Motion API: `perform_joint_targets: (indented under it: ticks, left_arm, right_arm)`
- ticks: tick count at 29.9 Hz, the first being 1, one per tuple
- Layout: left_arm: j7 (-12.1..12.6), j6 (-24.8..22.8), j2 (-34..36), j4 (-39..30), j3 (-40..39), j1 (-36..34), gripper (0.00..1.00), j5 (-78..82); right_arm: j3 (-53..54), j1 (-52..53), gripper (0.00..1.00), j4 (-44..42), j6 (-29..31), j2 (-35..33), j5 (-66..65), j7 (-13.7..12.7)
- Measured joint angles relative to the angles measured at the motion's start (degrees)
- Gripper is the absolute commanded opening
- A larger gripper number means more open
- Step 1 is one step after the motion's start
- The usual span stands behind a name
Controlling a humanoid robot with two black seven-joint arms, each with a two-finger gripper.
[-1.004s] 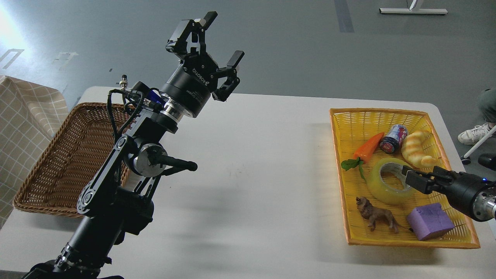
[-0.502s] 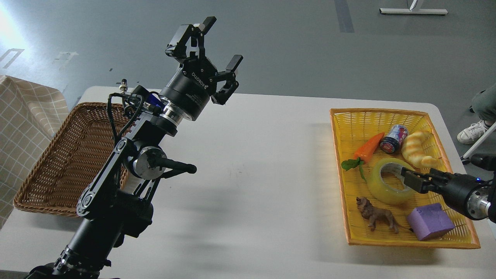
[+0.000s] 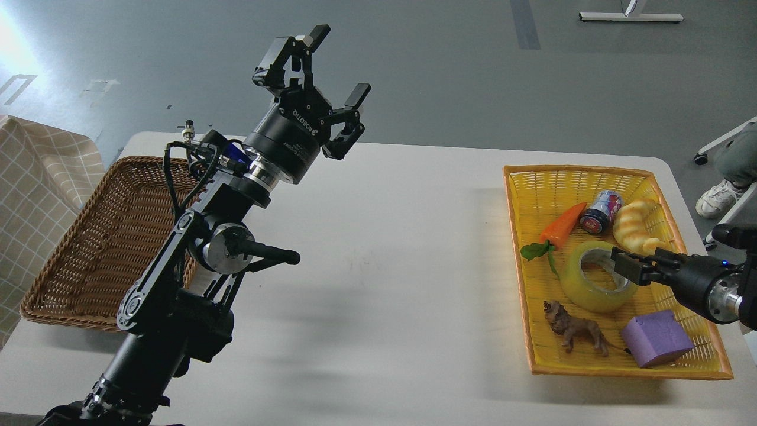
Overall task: Place and transfer tape with both arms
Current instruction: 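Hook the right gripper into the tape roll's hole and grip it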
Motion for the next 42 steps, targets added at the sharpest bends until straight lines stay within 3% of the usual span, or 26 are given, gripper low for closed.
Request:
perform_joint_targets:
  ticks: [11,14,34,38,40,42]
  left_arm:
    - [0.0,-0.2,0.0,0.0,0.0,0.0,0.98,0.0]
    - [0.0,-0.2,0.0,0.0,0.0,0.0,0.98,-0.1]
    - [-0.1,-0.5,0.0,0.1,-0.1,0.1,0.98,-0.1]
    - [-0.1,-0.5,0.0,0.1,-0.1,0.1,0.98,-0.1]
    - [-0.1,-0.5,0.0,0.1,-0.1,0.1,0.98,-0.1]
    - [-0.1,-0.5,0.0,0.1,-0.1,0.1,0.98,-0.1]
  right_arm:
    - [-6.2,3.3,0.80,-4.6,0.0,0.5,-1.0,-0.1]
    - [-7.4,4.3,0.91,-5.1,0.0,0.6,-1.4,-0.1]
    - [-7.8,5.0,0.95,-6.4,0.0,0.7,-1.3,0.0]
    - [-7.8,5.0,0.92,-7.0,0.0,1.2,-1.3,0.0]
    - [-7.8,5.0,0.79,-7.2,0.0,1.6,-1.3,0.0]
    - [-7.7,5.0,0.71,-7.2,0.0,1.8,-1.3,0.0]
